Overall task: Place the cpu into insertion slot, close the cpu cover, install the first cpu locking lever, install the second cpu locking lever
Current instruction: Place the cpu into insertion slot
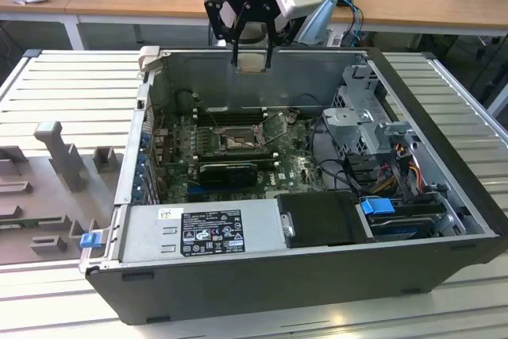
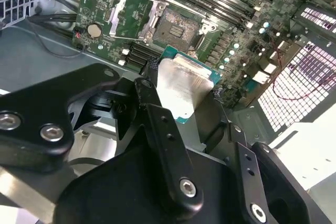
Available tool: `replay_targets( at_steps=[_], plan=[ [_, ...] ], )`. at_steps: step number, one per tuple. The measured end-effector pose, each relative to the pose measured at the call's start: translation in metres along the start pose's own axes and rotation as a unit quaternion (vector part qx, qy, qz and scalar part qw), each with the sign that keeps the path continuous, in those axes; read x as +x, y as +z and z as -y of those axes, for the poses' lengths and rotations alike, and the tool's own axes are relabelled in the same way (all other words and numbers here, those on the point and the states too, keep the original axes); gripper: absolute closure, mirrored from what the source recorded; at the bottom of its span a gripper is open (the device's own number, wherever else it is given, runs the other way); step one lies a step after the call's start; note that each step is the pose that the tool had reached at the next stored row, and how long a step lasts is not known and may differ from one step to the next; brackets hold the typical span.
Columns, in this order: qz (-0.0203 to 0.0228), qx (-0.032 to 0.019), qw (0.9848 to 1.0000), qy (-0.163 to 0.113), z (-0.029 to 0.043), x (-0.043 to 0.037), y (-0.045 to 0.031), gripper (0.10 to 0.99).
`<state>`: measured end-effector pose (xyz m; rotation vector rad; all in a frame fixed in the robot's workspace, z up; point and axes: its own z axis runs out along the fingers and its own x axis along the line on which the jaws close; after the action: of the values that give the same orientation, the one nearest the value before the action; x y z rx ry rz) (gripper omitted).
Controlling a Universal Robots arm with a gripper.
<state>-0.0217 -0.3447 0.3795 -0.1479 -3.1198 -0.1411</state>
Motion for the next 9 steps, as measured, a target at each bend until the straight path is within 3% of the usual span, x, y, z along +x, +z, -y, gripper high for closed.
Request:
replay_targets(
  at_steps=[9],
  plan=[
    [0.0009, -0.0002, 0.9999, 0.010, 0.0002, 0.0000, 0.0021, 0.561]
  ],
)
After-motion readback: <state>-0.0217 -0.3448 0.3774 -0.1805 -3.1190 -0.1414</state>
